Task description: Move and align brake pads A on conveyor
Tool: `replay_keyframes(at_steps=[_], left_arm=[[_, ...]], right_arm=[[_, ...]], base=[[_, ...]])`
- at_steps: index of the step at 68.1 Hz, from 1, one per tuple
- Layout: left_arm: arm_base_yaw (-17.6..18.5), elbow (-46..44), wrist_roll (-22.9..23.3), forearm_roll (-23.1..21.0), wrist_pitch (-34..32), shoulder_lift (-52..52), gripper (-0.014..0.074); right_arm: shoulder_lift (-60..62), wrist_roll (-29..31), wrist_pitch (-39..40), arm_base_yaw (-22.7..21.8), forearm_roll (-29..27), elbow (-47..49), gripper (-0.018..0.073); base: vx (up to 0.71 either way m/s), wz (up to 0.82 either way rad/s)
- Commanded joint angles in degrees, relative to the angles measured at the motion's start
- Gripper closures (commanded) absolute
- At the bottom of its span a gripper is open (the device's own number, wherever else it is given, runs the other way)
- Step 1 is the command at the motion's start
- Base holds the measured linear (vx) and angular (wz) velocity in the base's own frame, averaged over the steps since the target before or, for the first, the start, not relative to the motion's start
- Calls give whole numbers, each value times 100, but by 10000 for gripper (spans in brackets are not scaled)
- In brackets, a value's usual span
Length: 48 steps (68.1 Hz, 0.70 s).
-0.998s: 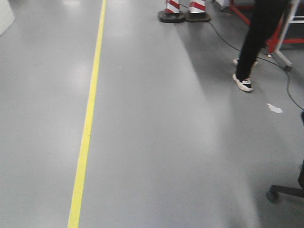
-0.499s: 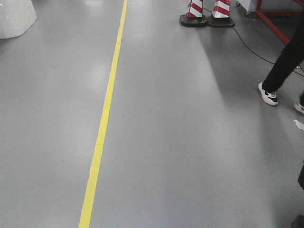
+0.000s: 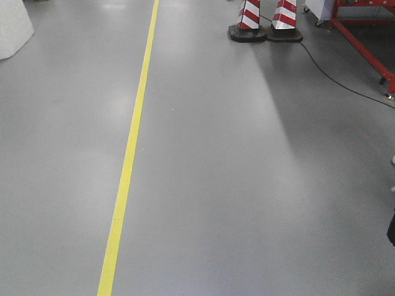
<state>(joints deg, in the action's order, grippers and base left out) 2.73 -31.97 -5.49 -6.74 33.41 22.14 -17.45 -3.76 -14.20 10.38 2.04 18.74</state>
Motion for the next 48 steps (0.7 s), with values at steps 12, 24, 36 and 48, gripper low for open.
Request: replay_keyframes(at_steps=[12, 24, 36, 48], left_arm=[[35, -175, 6, -69, -550, 34, 524], [35, -175, 6, -69, -550, 34, 524], [35, -175, 6, -69, -550, 34, 524], [35, -175, 6, -69, -550, 34, 524]], right_arm=[[-33, 25, 600, -5, 20, 175, 536], [-33, 25, 600, -5, 20, 175, 536], [-33, 25, 600, -5, 20, 175, 536], [-33, 25, 600, -5, 20, 175, 536]], base=[[43, -5], [43, 0], [45, 6], [46, 10]])
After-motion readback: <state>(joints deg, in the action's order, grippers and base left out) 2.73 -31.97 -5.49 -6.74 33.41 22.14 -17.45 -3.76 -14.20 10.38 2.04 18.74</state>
